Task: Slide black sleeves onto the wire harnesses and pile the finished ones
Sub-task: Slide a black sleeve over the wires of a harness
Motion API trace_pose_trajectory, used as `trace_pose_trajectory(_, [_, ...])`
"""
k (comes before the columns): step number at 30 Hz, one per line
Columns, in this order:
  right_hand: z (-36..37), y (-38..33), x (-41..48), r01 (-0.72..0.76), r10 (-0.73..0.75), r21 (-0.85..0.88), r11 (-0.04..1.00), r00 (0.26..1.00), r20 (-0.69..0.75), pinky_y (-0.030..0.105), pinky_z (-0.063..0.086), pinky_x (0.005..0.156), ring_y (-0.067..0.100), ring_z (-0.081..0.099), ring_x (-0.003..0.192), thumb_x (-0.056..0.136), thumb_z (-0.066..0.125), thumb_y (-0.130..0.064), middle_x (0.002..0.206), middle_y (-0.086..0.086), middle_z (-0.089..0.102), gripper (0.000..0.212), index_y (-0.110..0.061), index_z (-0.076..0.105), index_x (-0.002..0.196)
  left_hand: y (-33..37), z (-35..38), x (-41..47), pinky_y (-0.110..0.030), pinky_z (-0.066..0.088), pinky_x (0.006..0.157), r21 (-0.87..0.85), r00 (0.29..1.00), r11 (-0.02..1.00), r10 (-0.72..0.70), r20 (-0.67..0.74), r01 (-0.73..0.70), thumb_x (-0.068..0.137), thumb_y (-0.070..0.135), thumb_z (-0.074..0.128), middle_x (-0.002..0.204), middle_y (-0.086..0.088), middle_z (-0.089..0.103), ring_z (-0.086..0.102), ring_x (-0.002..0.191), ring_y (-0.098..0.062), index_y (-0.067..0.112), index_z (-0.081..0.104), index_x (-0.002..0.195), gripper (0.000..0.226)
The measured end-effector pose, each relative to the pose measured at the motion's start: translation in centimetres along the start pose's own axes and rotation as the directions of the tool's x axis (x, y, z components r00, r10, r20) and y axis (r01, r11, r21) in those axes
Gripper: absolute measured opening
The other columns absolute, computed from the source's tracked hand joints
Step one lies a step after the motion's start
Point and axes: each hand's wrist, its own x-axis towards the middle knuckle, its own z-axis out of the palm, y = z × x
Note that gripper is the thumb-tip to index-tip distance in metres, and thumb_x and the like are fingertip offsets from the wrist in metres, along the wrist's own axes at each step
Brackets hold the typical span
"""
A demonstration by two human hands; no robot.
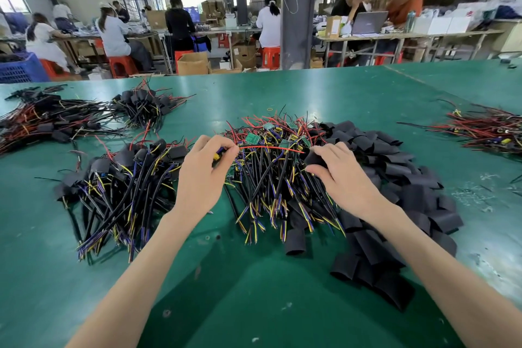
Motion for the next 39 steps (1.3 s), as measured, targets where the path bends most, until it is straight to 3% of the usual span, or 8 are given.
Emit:
trace_pose_trajectory(7, [0.6,0.2,-0.2,0.032,-0.027,0.063,0.998,0.997,-0.072,0.036,0.033,0.09,0.032,0.047,0.094,0.09,0.061,-0.021,0.1,0.016,0.062,0.034,0.006,0.059,0.112,0.0,0.2,-0.2,-0.022,0.034,0.065,0.019,0.996,0.996,0.083,-0.015,-0.083,0.091,0.016,0.062,0.084,-0.001,0.053,0.042,0.069,-0.009,0.014,0.065,0.089,0.004])
trace_pose_trajectory(13, [0.8,0.7,-0.2,-0.007,0.022,0.118,0.993,0.992,-0.127,0.023,0.026,0.076,0.02,0.043,0.091,0.093,0.056,-0.03,0.098,0.009,0.061,0.032,-0.003,0.059,0.109,0.2,0.4,-0.5,-0.03,0.043,0.064,-0.018,0.986,0.987,0.16,-0.035,-0.161,0.093,0.033,0.053,0.088,0.008,0.05,0.047,0.071,-0.015,0.031,0.057,0.093,0.004])
trace_pose_trajectory(17, [0.8,0.8,-0.2,-0.032,0.052,0.159,0.987,0.99,-0.129,0.02,0.025,0.079,0.015,0.039,0.093,0.094,0.054,-0.032,0.102,0.007,0.06,0.034,-0.005,0.058,0.114,0.2,0.5,-0.5,-0.035,0.046,0.062,-0.033,0.982,0.982,0.183,-0.046,-0.184,0.093,0.036,0.05,0.089,0.006,0.05,0.049,0.071,-0.017,0.031,0.057,0.094,0.009])
trace_pose_trajectory(22, [0.7,0.6,-0.2,-0.014,0.031,0.147,0.989,0.993,-0.113,0.025,0.029,0.086,0.027,0.045,0.101,0.093,0.057,-0.025,0.109,0.01,0.059,0.038,-0.001,0.054,0.123,0.3,0.4,-0.5,-0.032,0.044,0.061,-0.03,0.979,0.979,0.201,-0.04,-0.202,0.093,0.034,0.051,0.088,0.012,0.046,0.047,0.069,-0.016,0.032,0.057,0.095,0.007])
trace_pose_trajectory(26, [0.4,0.3,-0.4,0.057,-0.05,0.042,0.998,0.99,-0.134,0.042,0.036,0.092,0.035,0.048,0.104,0.088,0.063,-0.018,0.114,0.012,0.06,0.038,-0.001,0.057,0.121,0.4,0.4,-0.6,-0.035,0.046,0.065,-0.006,0.979,0.979,0.203,-0.009,-0.203,0.092,0.033,0.052,0.089,0.009,0.049,0.05,0.071,-0.019,0.032,0.056,0.094,0.005])
trace_pose_trajectory(31, [0.3,-0.2,-0.5,0.157,-0.184,-0.191,0.969,0.974,-0.135,0.036,0.032,0.087,0.037,0.055,0.1,0.082,0.066,-0.025,0.108,0.009,0.064,0.039,-0.004,0.063,0.115,0.9,0.9,-1.1,-0.032,0.046,0.069,0.005,0.981,0.984,0.177,0.074,-0.178,0.09,0.031,0.058,0.094,0.014,0.047,0.051,0.077,-0.012,0.03,0.059,0.099,0.009])
trace_pose_trajectory(36, [0.6,-0.6,-0.6,0.174,-0.198,-0.173,0.969,0.971,-0.134,0.036,0.033,0.087,0.03,0.049,0.102,0.081,0.066,-0.025,0.107,0.01,0.064,0.04,-0.003,0.063,0.114,1.3,1.4,-1.8,-0.026,0.042,0.068,0.04,0.975,0.981,0.186,0.12,-0.192,0.092,0.027,0.059,0.096,0.014,0.047,0.053,0.076,-0.013,0.024,0.063,0.102,0.011])
trace_pose_trajectory(39, [0.7,-0.4,-0.6,0.148,-0.168,-0.162,0.976,0.979,-0.115,0.039,0.035,0.089,0.036,0.053,0.102,0.083,0.068,-0.021,0.11,0.011,0.062,0.039,-0.003,0.061,0.117,1.3,1.2,-1.6,-0.028,0.045,0.066,0.086,0.979,0.978,0.184,0.087,-0.191,0.092,0.028,0.059,0.095,0.01,0.052,0.053,0.074,-0.014,0.023,0.064,0.097,0.009])
